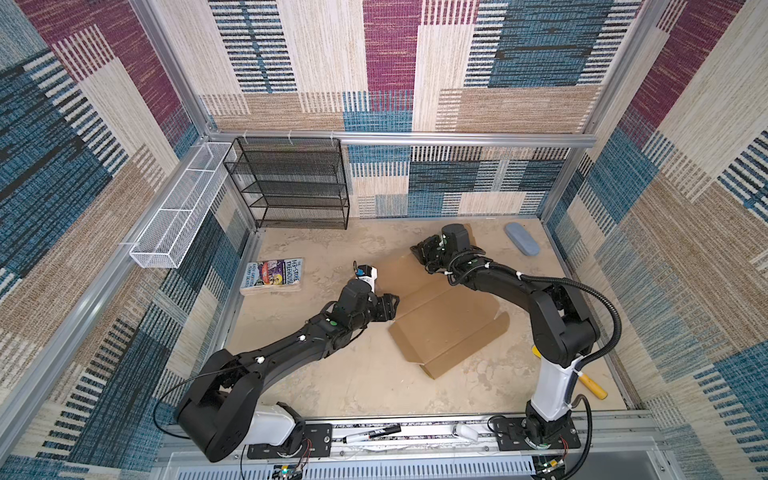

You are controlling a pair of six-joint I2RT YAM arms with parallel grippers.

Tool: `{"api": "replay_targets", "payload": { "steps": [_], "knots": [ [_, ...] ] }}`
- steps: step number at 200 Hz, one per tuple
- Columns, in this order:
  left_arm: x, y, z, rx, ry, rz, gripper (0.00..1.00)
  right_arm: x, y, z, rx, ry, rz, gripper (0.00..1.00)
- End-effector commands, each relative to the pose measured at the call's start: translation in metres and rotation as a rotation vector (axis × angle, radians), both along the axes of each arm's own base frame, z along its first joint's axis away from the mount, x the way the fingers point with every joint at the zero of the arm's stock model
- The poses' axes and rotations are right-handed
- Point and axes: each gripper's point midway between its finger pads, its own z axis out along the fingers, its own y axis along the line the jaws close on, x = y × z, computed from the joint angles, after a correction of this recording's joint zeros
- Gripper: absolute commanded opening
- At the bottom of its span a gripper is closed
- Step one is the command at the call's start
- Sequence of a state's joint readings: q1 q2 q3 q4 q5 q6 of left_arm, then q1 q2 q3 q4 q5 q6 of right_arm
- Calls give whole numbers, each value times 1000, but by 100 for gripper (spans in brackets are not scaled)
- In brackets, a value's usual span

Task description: Fold the paper box

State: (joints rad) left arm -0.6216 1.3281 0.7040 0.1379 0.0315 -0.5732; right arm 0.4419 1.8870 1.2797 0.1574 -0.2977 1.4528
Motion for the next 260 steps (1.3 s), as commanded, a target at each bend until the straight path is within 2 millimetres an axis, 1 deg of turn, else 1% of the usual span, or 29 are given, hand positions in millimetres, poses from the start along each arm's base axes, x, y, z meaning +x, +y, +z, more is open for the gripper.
{"api": "replay_targets", "payload": {
  "steps": [1,19,36,46,68,86,93,122,140,158,174,191,203,227,260],
  "knots": [
    [-11,24,-9,97,21,-1,70,-3,11,20,43,-97,85,4],
    [-18,42,-3,121,7,20,70,-9,13,20,62,-119,120,4],
    [-26,58,7,136,-16,37,70,-15,14,19,81,-143,150,4],
    [-31,67,14,144,-31,52,70,-17,16,21,91,-160,172,4],
    [-40,89,23,161,-37,91,70,-20,20,25,107,-190,207,5],
    [-43,104,25,160,-34,122,71,-21,23,30,103,-217,233,5],
    [-43,109,23,159,-25,132,71,-21,24,32,103,-234,243,5],
    [-37,120,14,150,1,161,71,-22,28,36,119,-271,286,5],
    [-31,123,6,158,6,173,70,-23,30,34,129,-274,306,5],
    [-25,122,-6,171,20,172,68,-24,30,33,131,-277,311,5],
    [-18,121,-16,185,30,167,64,-24,29,32,133,-279,312,5],
    [-12,116,-24,188,42,153,58,-25,28,31,134,-279,312,5],
    [-7,111,-26,178,43,139,55,-25,27,30,134,-279,312,5],
    [-1,101,-30,152,59,108,52,-25,27,30,136,-284,313,5],
    [-2,81,-26,128,45,61,52,-27,26,32,139,-301,321,5]
  ]
}}
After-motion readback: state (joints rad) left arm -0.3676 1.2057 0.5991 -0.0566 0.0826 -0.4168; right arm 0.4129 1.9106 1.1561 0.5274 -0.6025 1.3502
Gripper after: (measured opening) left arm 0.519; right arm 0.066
